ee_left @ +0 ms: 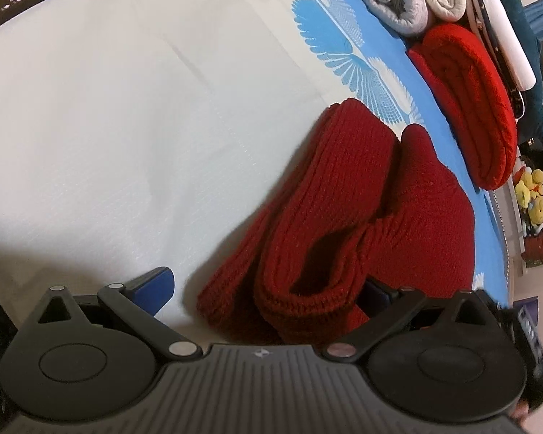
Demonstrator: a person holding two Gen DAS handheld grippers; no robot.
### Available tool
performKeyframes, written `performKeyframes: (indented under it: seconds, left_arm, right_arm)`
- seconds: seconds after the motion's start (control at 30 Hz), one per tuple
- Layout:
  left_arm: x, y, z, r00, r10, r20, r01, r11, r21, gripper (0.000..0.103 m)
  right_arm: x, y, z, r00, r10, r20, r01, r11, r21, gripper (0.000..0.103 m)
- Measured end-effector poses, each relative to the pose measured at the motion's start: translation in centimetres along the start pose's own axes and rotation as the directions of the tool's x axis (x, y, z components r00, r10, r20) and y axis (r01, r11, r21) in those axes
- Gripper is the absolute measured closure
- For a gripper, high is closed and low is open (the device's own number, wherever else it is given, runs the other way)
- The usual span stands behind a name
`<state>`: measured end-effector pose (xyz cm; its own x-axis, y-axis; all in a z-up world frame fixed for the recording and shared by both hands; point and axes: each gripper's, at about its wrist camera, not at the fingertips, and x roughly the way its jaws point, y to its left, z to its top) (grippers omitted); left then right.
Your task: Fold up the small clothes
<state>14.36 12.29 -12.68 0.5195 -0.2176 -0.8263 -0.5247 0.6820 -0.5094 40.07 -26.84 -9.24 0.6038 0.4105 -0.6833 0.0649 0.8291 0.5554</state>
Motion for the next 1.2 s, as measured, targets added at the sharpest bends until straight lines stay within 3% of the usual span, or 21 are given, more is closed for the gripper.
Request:
performKeyframes:
  seconds: [0.27, 0.43, 0.47, 0.5, 0.57, 0.6, 0.63, 0.7, 0.83, 0.93, 1.0, 1.07, 1.13, 1.2]
  left_arm:
    - [0.3, -0.6, -0.3, 0.999, 0.022, 0.034, -0.021, 0.999, -0.028, 0.000]
    - [0.1, -0.7, -1.0, 0.998, 0.012, 0.061, -0.010, 0.999, -0.030, 0.000]
    - [0.0, -0.7, -1.1, 0.998, 0.004, 0.070, -0.003, 1.000, -0.020, 0.005]
    - [-0.2, -0.7, -1.3, 0.997, -0.012, 0.082, 0.012, 1.000, 0.000, 0.027]
    - [-0.5, -0.9, -1.3, 0.995, -0.021, 0.101, 0.016, 0.999, 0.048, 0.039]
    - [-0.7, -1.2, -1.3, 0.993, -0.026, 0.116, 0.018, 0.997, 0.070, 0.048]
    - [-0.9, -1.7, -1.4, 0.991, -0.017, 0.134, 0.002, 0.994, 0.112, 0.051]
    - [-1.0, -3.4, -1.3, 0.987, 0.018, 0.162, -0.052, 0.977, 0.207, 0.059]
    - [0.0, -6.9, 2.5, 0.991, 0.001, 0.132, -0.043, 0.949, 0.312, 0.064]
    - [3.7, -13.2, 6.3, 0.998, -0.024, 0.053, -0.007, 0.862, 0.508, 0.066]
    - [7.1, -18.3, 8.1, 0.999, -0.034, -0.018, 0.038, 0.789, 0.613, 0.066]
    - [10.7, -23.8, 8.5, 0.997, -0.036, -0.067, 0.074, 0.680, 0.730, 0.065]
    - [13.2, -27.9, 7.9, 0.997, -0.035, -0.075, 0.081, 0.612, 0.787, 0.052]
    - [14.0, -30.0, 7.4, 0.999, -0.016, -0.031, 0.034, 0.625, 0.780, 0.021]
  right_arm:
    - [6.1, 0.3, 6.8, 0.990, 0.105, -0.092, -0.101, 0.994, 0.049, 0.015]
    - [10.8, 1.2, 8.0, 0.982, 0.112, -0.154, -0.101, 0.992, 0.079, 0.013]
    - [11.8, 1.3, 7.7, 0.976, 0.113, -0.186, -0.098, 0.991, 0.086, 0.015]
    - [12.4, 1.5, 7.4, 0.973, 0.107, -0.203, -0.094, 0.993, 0.074, 0.020]
    - [12.2, 2.9, 7.0, 0.982, 0.077, -0.173, -0.083, 0.996, -0.029, 0.050]
    - [11.9, 3.7, 6.9, 0.986, 0.063, -0.156, -0.076, 0.994, -0.083, 0.057]
    - [11.3, 4.6, 6.6, 0.990, 0.046, -0.134, -0.065, 0.988, -0.141, 0.063]
    - [10.1, 5.7, 6.1, 0.995, 0.002, -0.095, -0.024, 0.972, -0.233, 0.067]
    - [6.6, 3.8, 5.8, 0.998, -0.050, -0.044, 0.039, 0.976, -0.215, 0.071]
    - [3.0, -0.7, 5.1, 0.998, -0.067, -0.001, 0.067, 0.993, -0.095, 0.072]
    - [0.4, -4.3, 3.7, 0.997, -0.073, 0.039, 0.072, 0.997, 0.029, 0.072]
    - [-2.3, -7.8, 1.5, 0.994, -0.074, 0.079, 0.060, 0.983, 0.172, 0.071]
    - [-4.6, -10.3, -1.3, 0.992, -0.060, 0.110, 0.026, 0.958, 0.286, 0.069]
    - [-6.2, -11.3, -3.6, 0.992, -0.036, 0.124, -0.008, 0.941, 0.339, 0.062]
